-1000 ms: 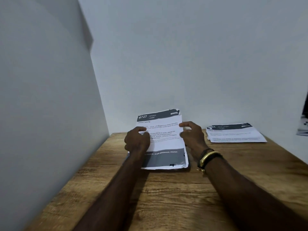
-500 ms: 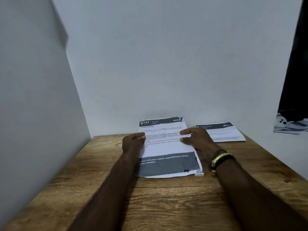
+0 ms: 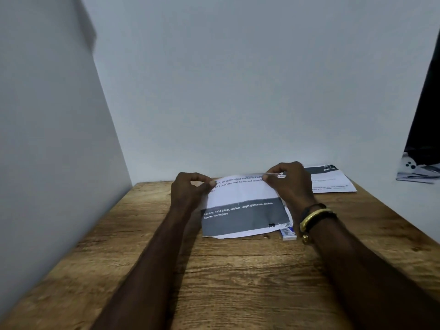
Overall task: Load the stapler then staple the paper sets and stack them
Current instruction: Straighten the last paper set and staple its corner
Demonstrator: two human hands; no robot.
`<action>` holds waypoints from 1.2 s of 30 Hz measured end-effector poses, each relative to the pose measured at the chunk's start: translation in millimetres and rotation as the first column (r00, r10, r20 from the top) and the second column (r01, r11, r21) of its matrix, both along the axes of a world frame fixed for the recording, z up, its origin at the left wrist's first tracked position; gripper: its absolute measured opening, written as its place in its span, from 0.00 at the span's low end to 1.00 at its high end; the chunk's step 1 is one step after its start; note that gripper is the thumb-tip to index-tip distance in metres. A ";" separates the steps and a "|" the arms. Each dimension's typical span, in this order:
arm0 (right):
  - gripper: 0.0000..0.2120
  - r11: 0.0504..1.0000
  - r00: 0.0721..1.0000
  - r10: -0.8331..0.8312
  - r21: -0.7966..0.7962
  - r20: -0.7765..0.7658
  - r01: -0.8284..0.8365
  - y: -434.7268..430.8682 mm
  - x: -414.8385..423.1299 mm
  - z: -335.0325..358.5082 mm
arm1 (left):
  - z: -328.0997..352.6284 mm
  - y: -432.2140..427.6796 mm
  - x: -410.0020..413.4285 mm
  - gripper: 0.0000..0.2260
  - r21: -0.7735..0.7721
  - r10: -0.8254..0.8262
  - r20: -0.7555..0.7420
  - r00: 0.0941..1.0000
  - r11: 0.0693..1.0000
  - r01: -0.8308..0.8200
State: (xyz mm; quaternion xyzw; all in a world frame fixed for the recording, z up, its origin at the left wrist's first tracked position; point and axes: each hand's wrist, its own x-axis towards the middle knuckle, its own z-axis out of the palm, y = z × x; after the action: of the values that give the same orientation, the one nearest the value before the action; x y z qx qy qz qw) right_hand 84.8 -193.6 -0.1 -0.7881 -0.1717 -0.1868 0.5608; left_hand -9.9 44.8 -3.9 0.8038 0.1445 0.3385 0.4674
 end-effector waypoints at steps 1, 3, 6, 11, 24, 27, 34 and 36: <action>0.05 1.000 0.999 -0.018 0.003 0.033 0.018 0.6 -1.4 3.9 | 1.5 -0.2 -0.3 0.09 0.053 0.050 0.032 0.998 0.997 -0.052; 0.06 0.999 0.991 -0.050 0.010 0.128 0.049 1.5 -4.2 10.9 | 6.5 -2.1 -1.7 0.10 0.084 0.136 0.112 0.984 0.986 -0.145; 0.06 0.997 0.967 -0.037 0.072 0.253 0.019 3.6 -10.3 19.2 | 12.3 -6.0 -2.8 0.11 -0.003 0.109 0.234 0.966 0.994 -0.112; 0.06 0.979 0.971 0.041 0.185 0.236 -0.087 7.0 -15.6 21.2 | 13.1 -13.9 0.4 0.14 -0.105 0.097 0.348 0.933 0.992 -0.065; 0.16 0.983 0.960 0.158 0.053 0.229 -0.175 8.4 -13.2 8.6 | 8.5 -9.5 0.0 0.23 -0.726 -0.128 0.246 0.961 0.632 0.271; 0.15 0.979 0.969 0.203 -0.027 0.144 -0.201 7.7 -9.7 2.9 | 4.1 -7.6 -1.3 0.10 -0.808 -0.195 0.165 0.967 0.535 0.246; 0.11 0.837 0.988 0.149 -0.528 -0.037 -0.146 14.7 -17.1 -10.1 | -13.9 -10.3 7.4 0.26 -0.622 -0.090 0.060 0.994 0.775 0.108; 0.17 0.763 0.989 0.150 -0.634 -0.016 -0.126 21.6 -26.8 -7.1 | -17.1 -9.6 9.6 0.26 -0.593 -0.068 0.031 0.997 0.802 0.073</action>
State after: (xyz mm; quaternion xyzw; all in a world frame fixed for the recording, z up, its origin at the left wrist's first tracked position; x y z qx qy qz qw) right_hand 58.1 -172.1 -7.2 -0.9124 -0.2919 -0.0902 0.2722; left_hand -0.3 35.2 -21.1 0.6210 0.2111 0.2623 0.7078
